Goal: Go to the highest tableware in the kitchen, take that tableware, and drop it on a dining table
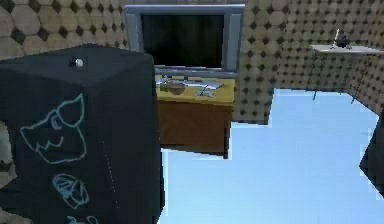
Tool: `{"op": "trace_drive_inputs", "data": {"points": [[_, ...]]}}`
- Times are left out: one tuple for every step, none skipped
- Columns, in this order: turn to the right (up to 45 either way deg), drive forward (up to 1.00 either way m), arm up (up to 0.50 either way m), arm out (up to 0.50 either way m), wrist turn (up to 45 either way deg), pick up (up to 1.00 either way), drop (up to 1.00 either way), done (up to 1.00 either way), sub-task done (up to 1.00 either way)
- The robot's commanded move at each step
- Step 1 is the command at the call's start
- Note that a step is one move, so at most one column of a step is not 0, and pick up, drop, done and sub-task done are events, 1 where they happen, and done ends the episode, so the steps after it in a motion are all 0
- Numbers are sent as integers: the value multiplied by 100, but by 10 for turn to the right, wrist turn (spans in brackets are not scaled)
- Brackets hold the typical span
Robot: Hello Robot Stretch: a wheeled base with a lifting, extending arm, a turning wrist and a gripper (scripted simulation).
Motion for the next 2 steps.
{"op": "trace_drive_inputs", "data": {"points": [[60, 0, 0, 0, 0, 0, 0, 0, 0], [0, 45, 0, 0, 0, 0, 0, 0, 0]]}}
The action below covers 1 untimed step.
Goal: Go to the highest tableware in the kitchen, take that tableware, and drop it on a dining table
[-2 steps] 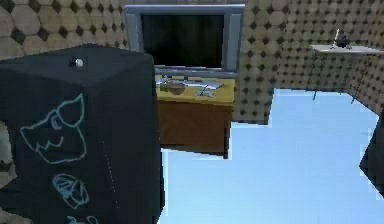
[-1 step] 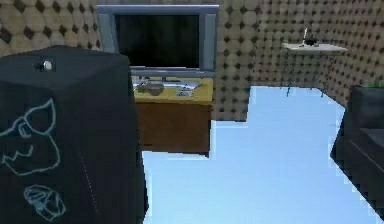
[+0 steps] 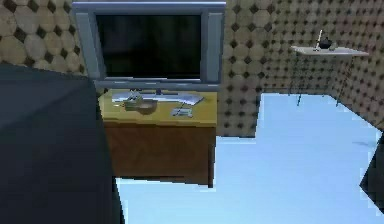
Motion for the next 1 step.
{"op": "trace_drive_inputs", "data": {"points": [[330, 0, 0, 0, 0, 0, 0, 0, 0]]}}
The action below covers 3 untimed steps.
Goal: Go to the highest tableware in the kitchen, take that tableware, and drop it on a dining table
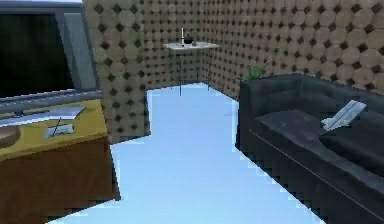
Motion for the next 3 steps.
{"op": "trace_drive_inputs", "data": {"points": [[0, 100, 0, 0, 0, 0, 0, 0, 0], [0, 100, 0, 0, 0, 0, 0, 0, 0], [90, 0, 0, 0, 0, 0, 0, 0, 0]]}}
